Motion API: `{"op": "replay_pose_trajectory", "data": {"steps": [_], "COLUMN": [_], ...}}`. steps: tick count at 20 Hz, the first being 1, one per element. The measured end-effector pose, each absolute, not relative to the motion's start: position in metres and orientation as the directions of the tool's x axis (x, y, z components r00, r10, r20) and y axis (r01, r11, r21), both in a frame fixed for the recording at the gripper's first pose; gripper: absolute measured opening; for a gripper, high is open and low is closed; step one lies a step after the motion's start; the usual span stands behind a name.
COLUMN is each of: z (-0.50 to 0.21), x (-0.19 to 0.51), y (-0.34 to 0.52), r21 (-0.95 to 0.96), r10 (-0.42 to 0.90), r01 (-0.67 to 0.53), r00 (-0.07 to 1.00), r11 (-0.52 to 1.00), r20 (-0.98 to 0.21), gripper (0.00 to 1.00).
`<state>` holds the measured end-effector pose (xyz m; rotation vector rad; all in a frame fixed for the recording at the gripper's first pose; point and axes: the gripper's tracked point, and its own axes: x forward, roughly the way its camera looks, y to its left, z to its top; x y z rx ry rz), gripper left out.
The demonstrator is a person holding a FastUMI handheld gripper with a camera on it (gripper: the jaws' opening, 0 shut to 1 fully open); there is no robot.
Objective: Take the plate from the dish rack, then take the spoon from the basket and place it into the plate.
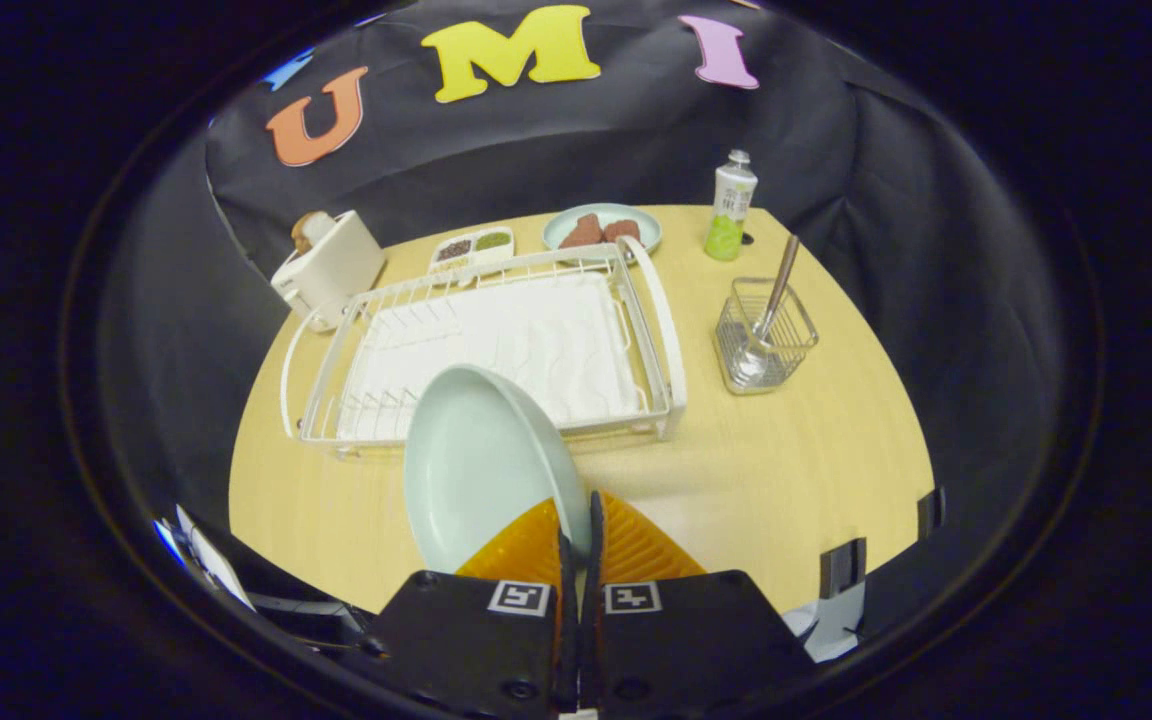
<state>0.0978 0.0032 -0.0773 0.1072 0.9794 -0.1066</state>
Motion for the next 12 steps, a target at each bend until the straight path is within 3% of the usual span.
{"op": "replay_pose_trajectory", "data": {"steps": [12], "z": [-0.134], "x": [0.084], "y": [-0.024], "r21": [0.089], "r10": [-0.007], "r01": [0.148], "r00": [0.551], "r11": [0.985], "r20": [-0.835], "gripper": [0.09]}}
